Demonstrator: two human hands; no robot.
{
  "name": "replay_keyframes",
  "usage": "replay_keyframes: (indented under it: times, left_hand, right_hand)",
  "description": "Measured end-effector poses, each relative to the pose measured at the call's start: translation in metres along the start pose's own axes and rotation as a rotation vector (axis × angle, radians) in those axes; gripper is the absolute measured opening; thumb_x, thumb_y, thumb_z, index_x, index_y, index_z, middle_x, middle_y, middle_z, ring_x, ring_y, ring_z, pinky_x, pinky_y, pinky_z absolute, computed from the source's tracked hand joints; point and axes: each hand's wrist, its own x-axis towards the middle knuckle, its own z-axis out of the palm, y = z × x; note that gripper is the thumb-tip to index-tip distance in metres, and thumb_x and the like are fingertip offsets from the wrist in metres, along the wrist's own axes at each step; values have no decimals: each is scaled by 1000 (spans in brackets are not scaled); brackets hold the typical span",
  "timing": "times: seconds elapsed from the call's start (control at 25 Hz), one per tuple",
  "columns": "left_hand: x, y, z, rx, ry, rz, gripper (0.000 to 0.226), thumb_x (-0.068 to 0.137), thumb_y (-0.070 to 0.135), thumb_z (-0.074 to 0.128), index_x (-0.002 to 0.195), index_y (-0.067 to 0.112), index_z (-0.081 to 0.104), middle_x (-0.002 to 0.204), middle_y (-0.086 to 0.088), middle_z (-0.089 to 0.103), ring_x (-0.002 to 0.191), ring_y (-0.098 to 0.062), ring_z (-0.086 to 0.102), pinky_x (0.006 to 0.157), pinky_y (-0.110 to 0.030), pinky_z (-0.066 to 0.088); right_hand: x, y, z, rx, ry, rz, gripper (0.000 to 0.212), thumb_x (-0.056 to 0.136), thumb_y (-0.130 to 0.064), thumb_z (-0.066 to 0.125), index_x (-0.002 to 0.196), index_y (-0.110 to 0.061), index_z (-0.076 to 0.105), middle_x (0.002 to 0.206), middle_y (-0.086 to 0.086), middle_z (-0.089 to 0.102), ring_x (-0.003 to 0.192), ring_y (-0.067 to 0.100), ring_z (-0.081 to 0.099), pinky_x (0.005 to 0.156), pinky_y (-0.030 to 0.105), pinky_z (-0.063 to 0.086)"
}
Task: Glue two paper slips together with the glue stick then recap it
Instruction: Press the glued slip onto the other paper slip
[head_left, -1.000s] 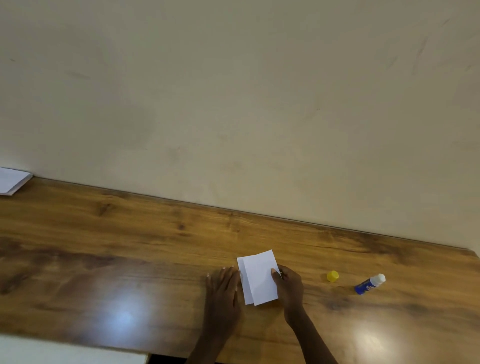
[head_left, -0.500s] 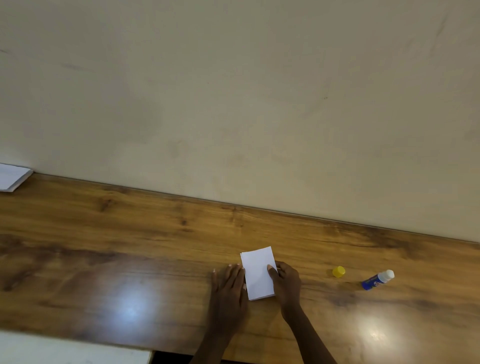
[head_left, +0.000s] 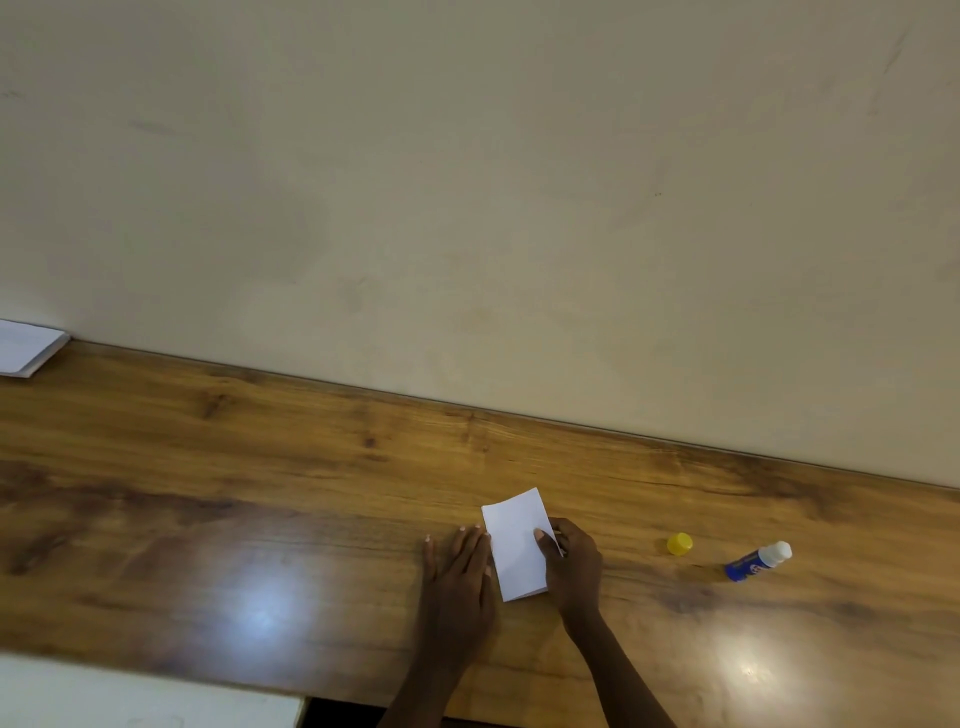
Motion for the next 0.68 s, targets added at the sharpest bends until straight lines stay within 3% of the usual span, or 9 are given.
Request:
replay_keyframes:
  times: [0.08,0.16,0.28,0.4,0.52,0.6,0.68]
  left_hand:
    - [0,0,1,25,35,12,36,69,21,59,101,9,69,106,-6,72,103,-23,65,108,-38,3]
    - [0,0,3,46,52,38,34,70,23,62,100,9,69,105,-6,72,102,-23,66,110,-49,20]
    - [2,-1,2,73,-37,63,44,63,34,77,98,11,70,104,-4,73,100,-20,67,90,-53,45]
    - [2,-3,2,97,-61,62,45,63,40,76,98,13,70,102,-2,73,99,-17,67,84,-53,49]
    - [2,-3,1,93,-74,50,39,81,41,50,101,14,69,105,-1,73,101,-17,66,84,-54,49]
    - [2,-3,0,73,-107,52,41,74,42,53,106,20,66,110,-1,71,106,-17,64,88,-54,47]
    - [0,-3,2,69,-118,64,43,69,42,57,107,24,66,113,0,69,109,-18,62,102,-49,37]
  right_hand:
    - [0,0,1,-21,11,-9,30,85,-16,56,112,0,57,117,17,62,97,29,60,80,32,46]
    - [0,-2,2,-50,25,-15,30,86,-16,56,112,0,57,117,17,63,98,29,60,82,33,47]
    - [0,-5,4,-113,31,-40,30,86,-14,54,113,-1,56,117,17,63,100,29,61,86,35,48]
    - [-3,-9,7,-193,36,-35,33,86,-16,54,117,-4,53,119,15,62,104,29,59,86,36,48]
    - [-8,-9,9,-267,67,-17,44,82,-19,58,123,-9,45,126,12,56,112,28,53,89,37,46]
    - [-8,-6,9,-322,114,-21,50,79,-20,62,125,-14,42,131,10,49,117,27,45,94,41,41]
    - [-7,-6,8,-365,130,-14,53,78,-20,63,125,-22,41,133,6,41,120,26,37,95,45,36]
